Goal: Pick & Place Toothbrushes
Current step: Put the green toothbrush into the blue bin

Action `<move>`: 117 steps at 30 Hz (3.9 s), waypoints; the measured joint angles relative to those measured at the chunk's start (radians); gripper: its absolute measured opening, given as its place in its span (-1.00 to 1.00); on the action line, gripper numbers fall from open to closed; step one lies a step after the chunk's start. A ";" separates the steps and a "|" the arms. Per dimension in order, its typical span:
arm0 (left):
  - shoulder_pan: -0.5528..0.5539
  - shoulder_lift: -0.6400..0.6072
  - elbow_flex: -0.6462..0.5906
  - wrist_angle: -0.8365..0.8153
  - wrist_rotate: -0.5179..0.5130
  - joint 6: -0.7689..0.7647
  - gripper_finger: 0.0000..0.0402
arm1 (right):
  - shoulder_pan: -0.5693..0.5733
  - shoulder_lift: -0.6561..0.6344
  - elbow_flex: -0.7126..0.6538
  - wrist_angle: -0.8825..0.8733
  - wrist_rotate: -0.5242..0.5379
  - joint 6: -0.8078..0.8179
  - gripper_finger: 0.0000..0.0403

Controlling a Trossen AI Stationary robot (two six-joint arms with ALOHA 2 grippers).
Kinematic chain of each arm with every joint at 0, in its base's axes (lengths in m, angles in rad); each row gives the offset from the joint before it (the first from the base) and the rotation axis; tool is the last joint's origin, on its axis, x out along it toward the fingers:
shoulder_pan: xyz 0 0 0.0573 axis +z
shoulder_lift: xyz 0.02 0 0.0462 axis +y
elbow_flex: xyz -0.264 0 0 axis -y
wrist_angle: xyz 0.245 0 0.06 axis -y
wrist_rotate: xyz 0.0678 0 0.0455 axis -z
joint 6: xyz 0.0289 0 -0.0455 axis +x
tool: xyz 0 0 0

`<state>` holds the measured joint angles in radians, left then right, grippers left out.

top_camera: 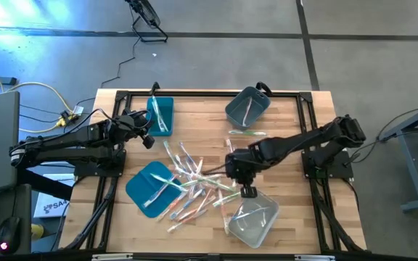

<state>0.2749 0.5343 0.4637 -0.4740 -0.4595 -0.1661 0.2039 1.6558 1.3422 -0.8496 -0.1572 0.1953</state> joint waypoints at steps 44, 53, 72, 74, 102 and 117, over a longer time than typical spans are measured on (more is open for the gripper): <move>0.000 0.000 0.000 0.000 0.000 0.001 -0.97 | -0.185 -0.436 -0.260 0.493 0.186 -0.357 -0.99; 0.000 0.000 0.000 0.000 0.000 0.003 -0.97 | -0.276 -0.574 -0.478 0.774 0.173 -0.363 -0.99; 0.000 0.000 0.000 0.000 0.000 0.003 -0.97 | -0.344 -0.962 -0.743 0.893 0.184 -0.350 -0.99; 0.000 0.000 0.000 0.001 0.000 0.003 -0.97 | -0.344 -0.989 -0.758 0.893 0.184 -0.350 -0.99; 0.000 0.000 0.000 0.002 0.000 0.002 -0.97 | -0.343 -1.079 -1.052 1.217 0.184 -0.319 -0.98; 0.000 0.000 0.000 0.005 0.000 -0.051 -0.97 | -0.343 -1.045 -1.051 1.205 0.188 -0.323 -0.98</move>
<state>0.2748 0.5346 0.4637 -0.4694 -0.4599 -0.2167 -0.1394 0.6108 0.2913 0.3559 0.0309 -0.1276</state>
